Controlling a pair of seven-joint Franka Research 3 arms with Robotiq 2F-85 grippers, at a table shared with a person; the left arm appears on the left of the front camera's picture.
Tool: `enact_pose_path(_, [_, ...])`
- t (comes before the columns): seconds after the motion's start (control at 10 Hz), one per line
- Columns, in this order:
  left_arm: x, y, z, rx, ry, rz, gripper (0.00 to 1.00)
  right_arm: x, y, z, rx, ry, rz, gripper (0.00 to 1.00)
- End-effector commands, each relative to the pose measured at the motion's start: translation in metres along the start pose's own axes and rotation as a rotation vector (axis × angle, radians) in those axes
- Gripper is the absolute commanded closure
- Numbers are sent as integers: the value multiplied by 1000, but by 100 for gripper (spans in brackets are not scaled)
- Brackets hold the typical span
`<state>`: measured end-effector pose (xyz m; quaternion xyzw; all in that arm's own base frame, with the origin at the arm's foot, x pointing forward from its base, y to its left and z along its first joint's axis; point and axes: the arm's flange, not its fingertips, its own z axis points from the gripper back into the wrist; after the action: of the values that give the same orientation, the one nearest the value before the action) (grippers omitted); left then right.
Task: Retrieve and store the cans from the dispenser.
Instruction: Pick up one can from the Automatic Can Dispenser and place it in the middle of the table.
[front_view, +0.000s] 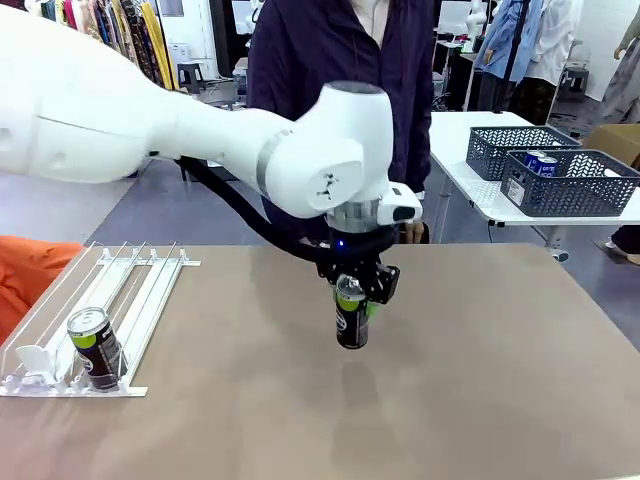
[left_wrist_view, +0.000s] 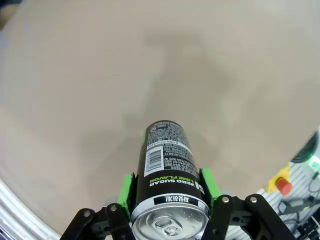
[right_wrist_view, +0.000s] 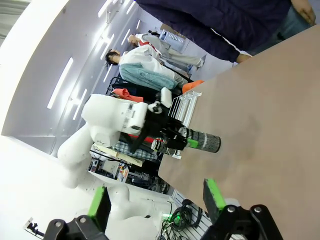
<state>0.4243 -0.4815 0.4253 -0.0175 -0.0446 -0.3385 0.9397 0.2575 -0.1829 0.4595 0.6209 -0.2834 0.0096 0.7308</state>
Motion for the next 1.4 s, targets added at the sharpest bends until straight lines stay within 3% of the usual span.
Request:
enact_pose_path(0.0, [5,5,10,27,-8,-20,100,4,3,-2,24,-23,7,0])
enact_pose_path(0.6, [8,8,-19,27,68,-46,97,4,3,-2,24,-23,7,0])
enact_pose_path(0.7, [8,8,-19,21,72,-47,67,4,3,-2,24,-23,7,0])
enact_pose_path(0.8, [7,9,-19,22,79,-50,9,4,3,-2,24,-23,7,0])
enact_pose_path(0.9, [7,9,-17,24,75,-50,0,4,3,-2,24,-23,7,0])
enact_pose_path(1.1, [0,11,4,7,25,-43,0,4,3,-2,24,-23,7,0])
enact_pose_path(1.3, [-43,29,94,-92,-104,-55,0,4,3,-2,24,-23,7,0])
